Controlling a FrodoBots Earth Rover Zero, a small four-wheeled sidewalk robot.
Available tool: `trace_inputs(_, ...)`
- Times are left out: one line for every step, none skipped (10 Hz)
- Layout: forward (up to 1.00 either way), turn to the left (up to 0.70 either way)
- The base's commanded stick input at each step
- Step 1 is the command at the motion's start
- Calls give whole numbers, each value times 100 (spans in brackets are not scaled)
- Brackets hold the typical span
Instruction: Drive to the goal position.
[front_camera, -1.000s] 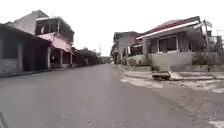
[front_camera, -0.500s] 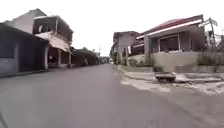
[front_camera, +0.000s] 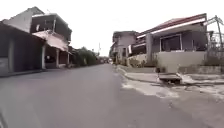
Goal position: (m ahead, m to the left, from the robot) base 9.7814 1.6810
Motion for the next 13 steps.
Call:
trace_inputs(70,1)
trace_inputs(70,1)
trace_inputs(70,1)
trace_inputs(70,1)
trace_inputs(70,1)
trace_inputs(70,1)
trace_inputs(70,1)
trace_inputs(70,1)
trace_inputs(70,1)
trace_inputs(70,1)
trace_inputs(70,1)
trace_inputs(70,1)
trace_inputs(70,1)
